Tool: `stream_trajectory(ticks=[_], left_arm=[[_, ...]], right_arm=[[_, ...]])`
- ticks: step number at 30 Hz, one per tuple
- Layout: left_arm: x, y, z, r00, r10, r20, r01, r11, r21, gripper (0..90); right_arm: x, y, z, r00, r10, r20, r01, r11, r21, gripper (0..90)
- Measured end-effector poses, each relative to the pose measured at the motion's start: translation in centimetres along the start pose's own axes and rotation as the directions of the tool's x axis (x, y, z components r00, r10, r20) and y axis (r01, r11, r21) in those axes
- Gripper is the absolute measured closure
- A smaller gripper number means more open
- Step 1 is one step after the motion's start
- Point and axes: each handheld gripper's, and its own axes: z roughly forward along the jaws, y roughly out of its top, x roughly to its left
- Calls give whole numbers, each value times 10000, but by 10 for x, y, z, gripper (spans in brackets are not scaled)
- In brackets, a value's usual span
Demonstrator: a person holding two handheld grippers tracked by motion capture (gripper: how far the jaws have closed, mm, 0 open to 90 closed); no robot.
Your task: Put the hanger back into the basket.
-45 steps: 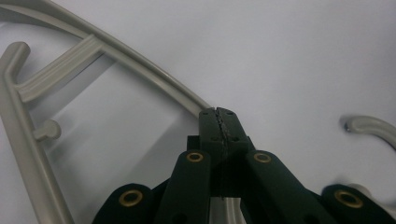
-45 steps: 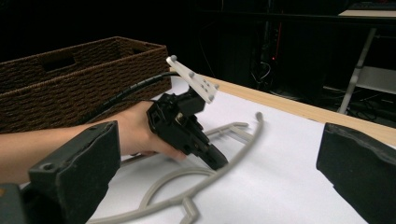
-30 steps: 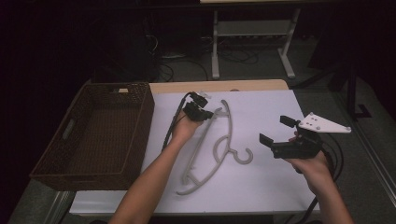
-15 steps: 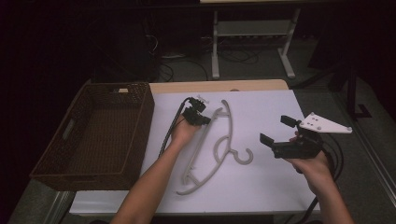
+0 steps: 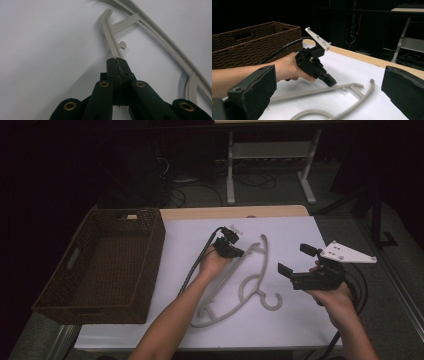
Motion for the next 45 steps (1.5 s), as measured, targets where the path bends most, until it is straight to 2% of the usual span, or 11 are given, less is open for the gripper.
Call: stream_trajectory(ticks=[5, 9, 12, 14, 16, 17, 18, 23, 29, 36, 45], left_arm=[[-12, 7, 8, 9994, 301, 184, -300, 9995, -65, 900], [-13, 5, 1, 9994, 292, 195, -292, 9996, -21, 900], [-14, -7, -25, 9999, -118, 110, 124, 9980, -613, 839], [-15, -15, -39, 9995, -105, 281, 128, 9964, -832, 800], [-18, -20, -45, 9994, -134, 320, 162, 9958, -902, 778], [-20, -24, -52, 9997, -21, 260, 44, 9961, -878, 701], [-26, -33, -63, 9992, -70, 401, 104, 9962, -861, 680], [-44, -57, -75, 9995, 78, 309, -61, 9986, -531, 587], [-54, -78, -81, 9994, 336, 1, -336, 9994, -29, 563], [-62, -90, -77, 9988, 392, 292, -398, 9990, 197, 575], [-61, -97, -71, 9986, 477, 228, -488, 9975, 511, 680]], right_arm=[[-1, -1, -1, 10000, 52, -15, -52, 10000, -19, 0], [-1, -1, -1, 10000, 51, -10, -51, 10000, -44, 0], [-2, -1, -3, 9999, 102, 33, -102, 9999, -84, 0], [-3, 0, -3, 9999, 105, 69, -104, 9999, -97, 0], [-3, 0, -3, 9999, 109, 82, -108, 9999, -92, 0], [-2, 0, -2, 9999, 72, 107, -72, 10000, -52, 0], [-1, -1, -2, 9999, 44, 115, -43, 10000, -32, 0], [2, 0, 2, 10000, -73, 68, 72, 9999, 92, 0], [3, -1, 2, 10000, 12, 87, -13, 9999, 121, 0], [2, -1, 2, 9999, 0, 100, -1, 10000, 88, 0], [1, -2, 2, 9999, -36, 119, 35, 10000, 86, 0]])
